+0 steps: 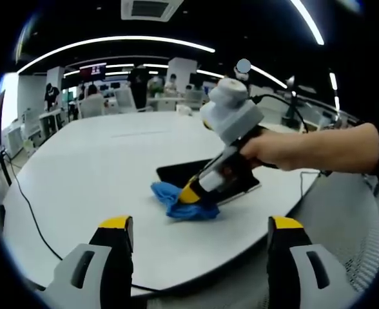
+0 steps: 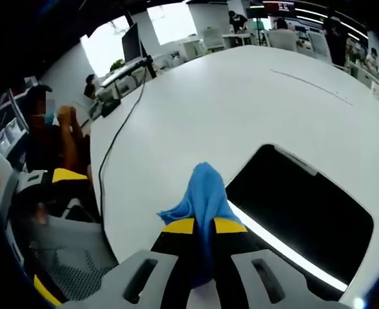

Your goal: Wipe the mirror surface with the cleaning cloth until all visible marks leave the cleaned area.

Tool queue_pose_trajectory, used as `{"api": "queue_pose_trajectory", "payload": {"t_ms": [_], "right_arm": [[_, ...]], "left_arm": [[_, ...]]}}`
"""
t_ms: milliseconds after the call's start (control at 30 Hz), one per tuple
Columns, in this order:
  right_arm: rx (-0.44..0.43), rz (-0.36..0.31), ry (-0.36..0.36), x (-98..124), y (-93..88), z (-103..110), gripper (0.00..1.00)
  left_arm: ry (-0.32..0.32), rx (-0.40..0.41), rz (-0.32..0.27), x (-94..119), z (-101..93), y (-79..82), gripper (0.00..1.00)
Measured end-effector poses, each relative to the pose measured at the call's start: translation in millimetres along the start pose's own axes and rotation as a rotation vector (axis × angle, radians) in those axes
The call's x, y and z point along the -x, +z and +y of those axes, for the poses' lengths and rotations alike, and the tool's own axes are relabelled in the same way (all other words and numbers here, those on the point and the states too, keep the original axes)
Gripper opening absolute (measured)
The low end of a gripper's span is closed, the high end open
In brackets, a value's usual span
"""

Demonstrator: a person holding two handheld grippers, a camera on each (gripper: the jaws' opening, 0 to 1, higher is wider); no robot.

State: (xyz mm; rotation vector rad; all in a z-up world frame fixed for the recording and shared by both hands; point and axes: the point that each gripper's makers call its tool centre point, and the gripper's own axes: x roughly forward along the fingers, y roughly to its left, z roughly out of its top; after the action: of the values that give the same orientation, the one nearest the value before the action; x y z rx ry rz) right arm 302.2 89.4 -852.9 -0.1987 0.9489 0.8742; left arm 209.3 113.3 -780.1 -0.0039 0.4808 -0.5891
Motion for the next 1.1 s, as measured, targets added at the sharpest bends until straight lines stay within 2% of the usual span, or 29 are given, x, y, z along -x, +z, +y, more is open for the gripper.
{"api": "queue_pose_trajectory", "payload": {"t_ms": [467,1100], "right_arm": [[-0.071,-0.005,0.073,0,2.6,-4,0.04],[-0.067,-0.028,0.045,-9,24.0,-29,0.04]], "left_arm": [[0.007,0.010,-0.013,0,1.7,1.8,0.86],[0.019,0.016,-0.007,0,4.2,0.9,0.84]]}}
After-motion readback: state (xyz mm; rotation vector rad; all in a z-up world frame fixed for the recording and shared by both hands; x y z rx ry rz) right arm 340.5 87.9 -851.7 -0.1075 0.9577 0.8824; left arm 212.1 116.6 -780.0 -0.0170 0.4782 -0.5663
